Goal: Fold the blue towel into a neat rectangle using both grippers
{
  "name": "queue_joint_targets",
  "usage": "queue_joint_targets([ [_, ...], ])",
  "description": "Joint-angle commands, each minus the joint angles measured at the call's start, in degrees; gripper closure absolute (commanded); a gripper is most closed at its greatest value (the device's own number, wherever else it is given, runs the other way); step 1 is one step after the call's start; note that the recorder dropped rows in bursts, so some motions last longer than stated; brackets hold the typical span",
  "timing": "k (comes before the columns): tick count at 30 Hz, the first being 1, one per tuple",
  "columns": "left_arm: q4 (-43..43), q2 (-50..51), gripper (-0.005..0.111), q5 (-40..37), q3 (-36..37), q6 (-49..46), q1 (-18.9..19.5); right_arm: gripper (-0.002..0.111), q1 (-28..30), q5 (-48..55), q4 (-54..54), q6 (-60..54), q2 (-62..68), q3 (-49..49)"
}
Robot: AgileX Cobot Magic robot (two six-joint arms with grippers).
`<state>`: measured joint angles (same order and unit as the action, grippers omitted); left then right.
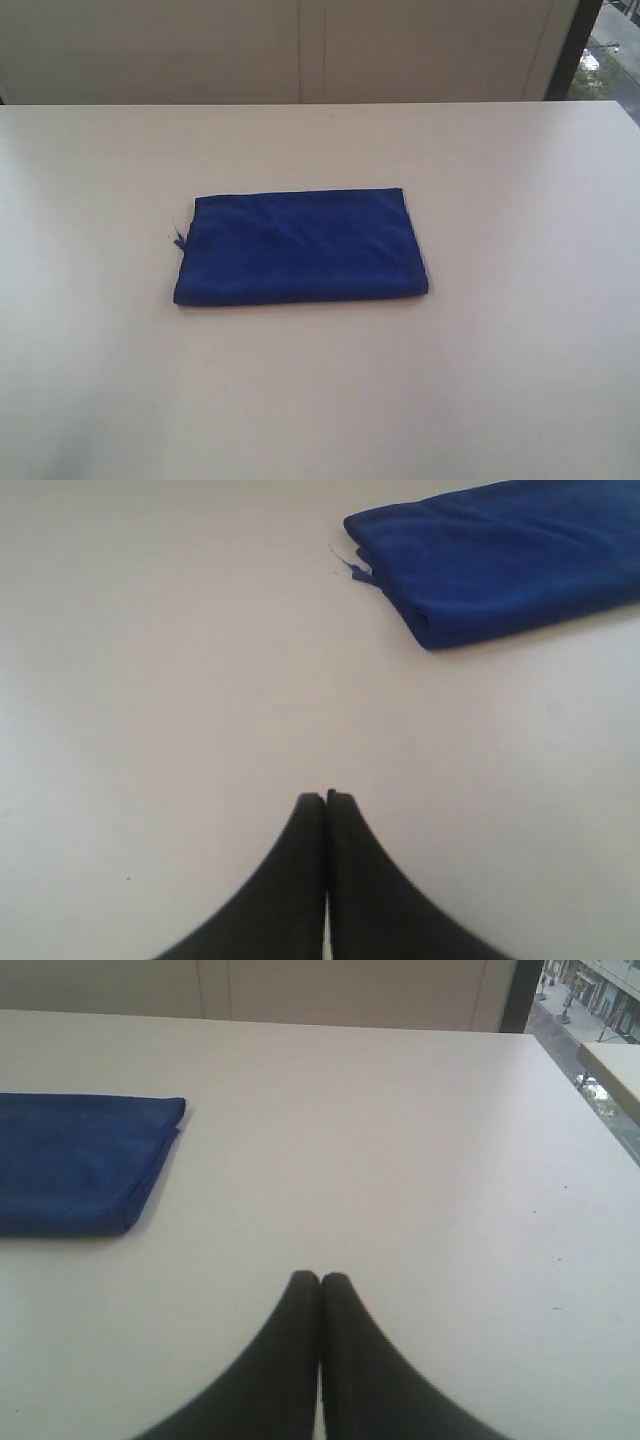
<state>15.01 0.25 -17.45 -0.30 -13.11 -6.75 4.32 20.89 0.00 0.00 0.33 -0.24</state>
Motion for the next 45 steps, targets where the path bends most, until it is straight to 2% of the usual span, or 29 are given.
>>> queue_joint_targets([
  [1,-3.4,-0.3,0.107,1.1,0.3,5.4,0.1,0.108,0.4,-0.8,0.0,0.3,-0.3,0.2],
  [13,-7.9,-0.3,0.107,2.0,0.3,7.8,0.1,0.108,0.4,-0.8,0.0,0.3,-0.3,0.2],
  [20,-10.8,-0.3,0.107,2.0,0.3,16.0,0.1,0.108,0.4,-0.8,0.0,0.3,-0.3,0.2],
  [45,-11.0,-0.3,0.107,1.7,0.3,13.1,0.1,0.108,0.4,-0.8,0.0,0.3,-0.3,0.2],
])
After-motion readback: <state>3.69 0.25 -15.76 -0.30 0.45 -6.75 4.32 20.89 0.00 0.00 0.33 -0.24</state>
